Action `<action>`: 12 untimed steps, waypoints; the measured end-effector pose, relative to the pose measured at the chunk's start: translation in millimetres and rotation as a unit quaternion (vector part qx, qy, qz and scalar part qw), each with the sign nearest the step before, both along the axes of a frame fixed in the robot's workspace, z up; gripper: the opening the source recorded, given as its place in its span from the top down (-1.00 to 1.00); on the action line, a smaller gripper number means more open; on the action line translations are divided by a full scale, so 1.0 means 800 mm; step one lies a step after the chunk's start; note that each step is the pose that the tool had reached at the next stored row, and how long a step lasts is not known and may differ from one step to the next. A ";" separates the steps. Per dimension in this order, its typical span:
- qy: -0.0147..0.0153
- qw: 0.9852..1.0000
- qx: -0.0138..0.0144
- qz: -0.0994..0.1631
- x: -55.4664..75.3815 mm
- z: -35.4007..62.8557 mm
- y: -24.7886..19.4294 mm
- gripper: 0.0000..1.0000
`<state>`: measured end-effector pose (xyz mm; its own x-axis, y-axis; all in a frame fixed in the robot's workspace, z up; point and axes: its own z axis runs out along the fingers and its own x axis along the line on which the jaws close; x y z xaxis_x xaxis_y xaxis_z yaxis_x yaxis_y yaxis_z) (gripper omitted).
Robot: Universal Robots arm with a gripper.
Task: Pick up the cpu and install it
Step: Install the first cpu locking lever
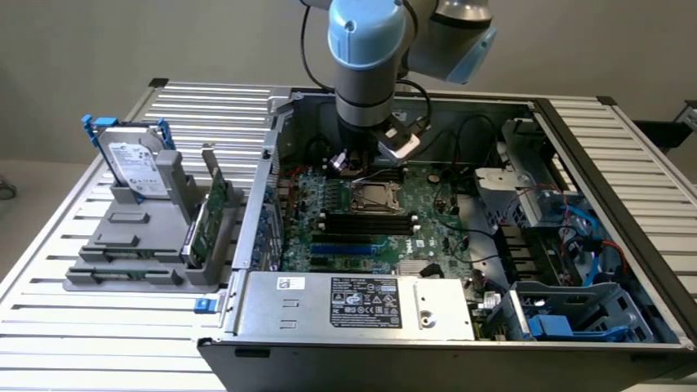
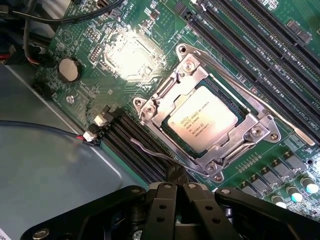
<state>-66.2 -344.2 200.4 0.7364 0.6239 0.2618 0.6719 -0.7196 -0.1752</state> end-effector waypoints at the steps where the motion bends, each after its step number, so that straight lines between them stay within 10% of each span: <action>1: 0.002 1.000 0.000 0.000 0.000 0.000 0.0000 0.79; 12: 0.014 1.000 -0.006 0.000 0.000 0.000 0.0015 0.79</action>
